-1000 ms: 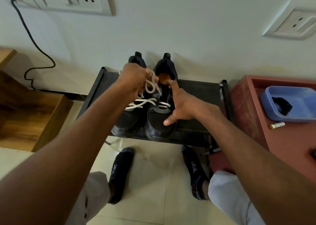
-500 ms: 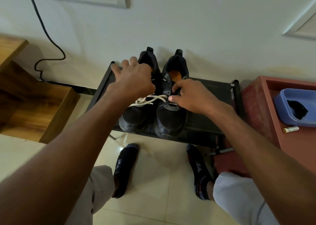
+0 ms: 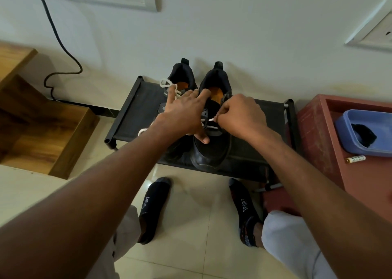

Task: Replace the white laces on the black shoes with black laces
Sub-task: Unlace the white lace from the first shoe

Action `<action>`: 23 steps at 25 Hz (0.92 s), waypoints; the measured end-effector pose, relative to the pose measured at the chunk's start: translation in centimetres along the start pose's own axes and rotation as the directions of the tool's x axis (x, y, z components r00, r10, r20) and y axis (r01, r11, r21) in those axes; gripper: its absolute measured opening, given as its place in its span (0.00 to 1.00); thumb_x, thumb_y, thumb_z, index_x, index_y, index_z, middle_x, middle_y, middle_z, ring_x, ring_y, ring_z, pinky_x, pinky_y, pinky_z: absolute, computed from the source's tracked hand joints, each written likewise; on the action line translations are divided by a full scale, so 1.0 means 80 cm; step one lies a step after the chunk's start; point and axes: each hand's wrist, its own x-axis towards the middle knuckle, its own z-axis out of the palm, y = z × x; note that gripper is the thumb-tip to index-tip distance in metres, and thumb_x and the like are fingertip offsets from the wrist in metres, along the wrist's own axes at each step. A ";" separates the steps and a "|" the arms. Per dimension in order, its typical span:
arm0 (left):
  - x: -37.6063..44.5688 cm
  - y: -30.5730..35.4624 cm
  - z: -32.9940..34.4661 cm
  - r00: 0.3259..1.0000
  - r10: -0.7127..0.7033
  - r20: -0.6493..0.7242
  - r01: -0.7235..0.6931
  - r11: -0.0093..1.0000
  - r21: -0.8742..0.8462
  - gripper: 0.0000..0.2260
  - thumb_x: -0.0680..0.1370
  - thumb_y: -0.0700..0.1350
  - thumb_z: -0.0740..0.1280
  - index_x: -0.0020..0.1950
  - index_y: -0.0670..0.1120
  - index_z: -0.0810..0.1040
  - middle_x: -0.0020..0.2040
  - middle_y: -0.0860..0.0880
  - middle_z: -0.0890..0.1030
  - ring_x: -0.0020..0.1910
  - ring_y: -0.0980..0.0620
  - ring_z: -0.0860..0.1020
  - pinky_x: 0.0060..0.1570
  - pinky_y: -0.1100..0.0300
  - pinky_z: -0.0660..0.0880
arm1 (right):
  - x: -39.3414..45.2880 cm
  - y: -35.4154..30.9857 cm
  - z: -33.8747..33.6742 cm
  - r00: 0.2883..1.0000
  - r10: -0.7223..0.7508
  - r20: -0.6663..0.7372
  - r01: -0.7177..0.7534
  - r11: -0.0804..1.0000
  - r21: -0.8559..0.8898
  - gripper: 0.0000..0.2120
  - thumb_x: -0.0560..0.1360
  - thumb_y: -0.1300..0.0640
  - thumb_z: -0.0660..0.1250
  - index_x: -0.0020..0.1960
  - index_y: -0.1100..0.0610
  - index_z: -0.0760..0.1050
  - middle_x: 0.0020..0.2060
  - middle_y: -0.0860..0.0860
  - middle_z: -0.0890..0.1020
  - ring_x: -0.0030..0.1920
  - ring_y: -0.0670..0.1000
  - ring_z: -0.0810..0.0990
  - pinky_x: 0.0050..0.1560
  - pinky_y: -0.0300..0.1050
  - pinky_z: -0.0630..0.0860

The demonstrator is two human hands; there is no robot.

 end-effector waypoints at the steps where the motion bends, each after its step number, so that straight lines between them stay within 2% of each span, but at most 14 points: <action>1: 0.000 -0.001 0.001 1.000 -0.007 -0.008 0.007 1.000 -0.007 0.59 0.59 0.68 0.82 0.81 0.54 0.54 0.78 0.49 0.67 0.81 0.46 0.62 0.76 0.29 0.37 | -0.002 0.004 -0.001 0.999 0.052 0.003 -0.052 0.998 0.031 0.04 0.76 0.52 0.73 0.43 0.50 0.86 0.38 0.47 0.85 0.37 0.49 0.84 0.43 0.51 0.85; 3: -0.001 -0.001 0.002 1.000 -0.015 -0.007 0.015 1.000 -0.015 0.60 0.59 0.67 0.82 0.82 0.54 0.52 0.80 0.49 0.65 0.82 0.46 0.60 0.76 0.29 0.37 | -0.007 0.011 -0.001 0.995 0.093 -0.027 -0.092 0.995 0.050 0.03 0.77 0.53 0.72 0.46 0.50 0.85 0.41 0.47 0.85 0.41 0.50 0.84 0.44 0.49 0.83; 4: -0.002 -0.002 0.003 1.000 -0.019 -0.002 0.019 1.000 -0.020 0.62 0.59 0.67 0.82 0.83 0.53 0.49 0.81 0.49 0.64 0.82 0.47 0.58 0.76 0.29 0.36 | -0.008 0.012 -0.001 0.995 0.056 -0.078 -0.053 0.998 0.035 0.02 0.78 0.54 0.72 0.49 0.50 0.84 0.44 0.47 0.84 0.43 0.50 0.83 0.44 0.47 0.80; 6: -0.005 -0.004 0.001 0.999 -0.033 0.000 0.033 0.998 -0.047 0.65 0.59 0.66 0.83 0.84 0.52 0.45 0.82 0.49 0.63 0.83 0.47 0.57 0.75 0.30 0.35 | -0.009 0.007 0.005 0.985 -0.104 -0.136 0.102 0.995 -0.016 0.06 0.79 0.54 0.73 0.56 0.50 0.83 0.50 0.47 0.78 0.48 0.49 0.78 0.46 0.45 0.75; 8: -0.009 -0.003 -0.002 0.999 -0.049 -0.005 0.049 0.997 -0.062 0.66 0.59 0.66 0.83 0.84 0.51 0.44 0.82 0.48 0.63 0.83 0.47 0.57 0.75 0.30 0.35 | -0.009 -0.003 0.017 0.978 -0.201 -0.053 0.195 0.975 -0.104 0.10 0.79 0.51 0.74 0.59 0.50 0.83 0.54 0.49 0.75 0.53 0.51 0.77 0.49 0.46 0.75; 10: -0.009 0.000 -0.001 0.998 -0.059 -0.008 0.058 0.996 -0.062 0.65 0.59 0.65 0.83 0.83 0.50 0.46 0.81 0.47 0.65 0.82 0.46 0.59 0.75 0.31 0.35 | -0.009 -0.007 0.026 0.978 -0.206 -0.013 0.202 0.970 -0.135 0.08 0.79 0.51 0.74 0.57 0.51 0.85 0.54 0.50 0.75 0.53 0.51 0.77 0.48 0.45 0.74; 12: -0.008 0.002 0.002 0.998 -0.067 -0.006 0.067 0.996 -0.058 0.65 0.59 0.64 0.84 0.82 0.50 0.46 0.80 0.47 0.67 0.83 0.46 0.57 0.75 0.31 0.35 | -0.007 -0.006 0.016 0.980 -0.198 -0.016 0.195 0.975 -0.105 0.05 0.78 0.49 0.75 0.52 0.48 0.87 0.49 0.46 0.76 0.48 0.47 0.76 0.43 0.41 0.71; 14: -0.007 0.003 0.002 0.997 -0.078 -0.005 0.077 0.995 -0.056 0.65 0.59 0.64 0.84 0.82 0.50 0.46 0.80 0.46 0.67 0.83 0.45 0.55 0.75 0.31 0.35 | -0.003 0.002 -0.007 0.995 -0.103 -0.012 0.103 0.994 -0.030 0.03 0.76 0.48 0.76 0.48 0.45 0.88 0.43 0.42 0.82 0.43 0.45 0.80 0.37 0.39 0.70; 16: -0.006 0.003 0.001 0.997 -0.081 0.003 0.081 0.994 -0.071 0.65 0.60 0.64 0.84 0.83 0.51 0.45 0.80 0.45 0.67 0.84 0.44 0.54 0.75 0.30 0.34 | -0.002 0.017 -0.030 0.994 0.097 -0.040 -0.090 0.983 0.158 0.02 0.75 0.49 0.78 0.46 0.46 0.88 0.39 0.44 0.86 0.40 0.45 0.83 0.36 0.40 0.74; 17: -0.006 0.004 0.000 0.997 -0.081 0.005 0.081 0.994 -0.077 0.65 0.60 0.64 0.83 0.83 0.51 0.44 0.81 0.45 0.66 0.84 0.44 0.53 0.74 0.30 0.34 | -0.004 0.023 -0.033 0.984 0.170 -0.050 -0.155 0.964 0.218 0.01 0.75 0.51 0.78 0.45 0.48 0.88 0.39 0.46 0.86 0.40 0.46 0.83 0.37 0.41 0.76; 18: -0.006 0.003 0.000 0.997 -0.080 0.006 0.080 0.994 -0.077 0.65 0.60 0.64 0.83 0.83 0.51 0.44 0.81 0.45 0.66 0.84 0.44 0.53 0.74 0.30 0.34 | -0.006 0.025 -0.029 0.984 0.167 -0.067 -0.151 0.968 0.198 0.01 0.76 0.53 0.76 0.47 0.49 0.87 0.43 0.48 0.86 0.43 0.47 0.83 0.39 0.41 0.76; 20: -0.007 0.001 0.000 0.996 -0.085 0.005 0.085 0.994 -0.065 0.65 0.60 0.64 0.83 0.83 0.51 0.43 0.81 0.46 0.65 0.84 0.45 0.53 0.74 0.30 0.34 | -0.010 0.018 -0.012 0.988 -0.015 -0.157 0.014 1.000 -0.012 0.09 0.76 0.54 0.75 0.56 0.51 0.83 0.57 0.51 0.80 0.55 0.51 0.78 0.49 0.45 0.76; 21: -0.007 0.001 0.001 0.996 -0.086 0.007 0.086 0.994 -0.063 0.66 0.60 0.64 0.84 0.83 0.51 0.43 0.81 0.46 0.65 0.84 0.46 0.53 0.74 0.29 0.34 | -0.012 0.012 -0.003 0.974 -0.128 -0.185 0.106 0.986 -0.125 0.13 0.76 0.53 0.76 0.60 0.51 0.81 0.60 0.51 0.75 0.60 0.53 0.74 0.54 0.48 0.76; 23: -0.007 0.002 0.002 0.996 -0.086 0.009 0.087 0.994 -0.063 0.66 0.60 0.64 0.84 0.83 0.52 0.42 0.82 0.47 0.63 0.84 0.47 0.52 0.74 0.30 0.34 | -0.013 0.000 0.013 0.950 -0.273 -0.153 0.221 0.932 -0.289 0.14 0.76 0.51 0.76 0.60 0.50 0.82 0.61 0.51 0.72 0.62 0.55 0.70 0.57 0.52 0.75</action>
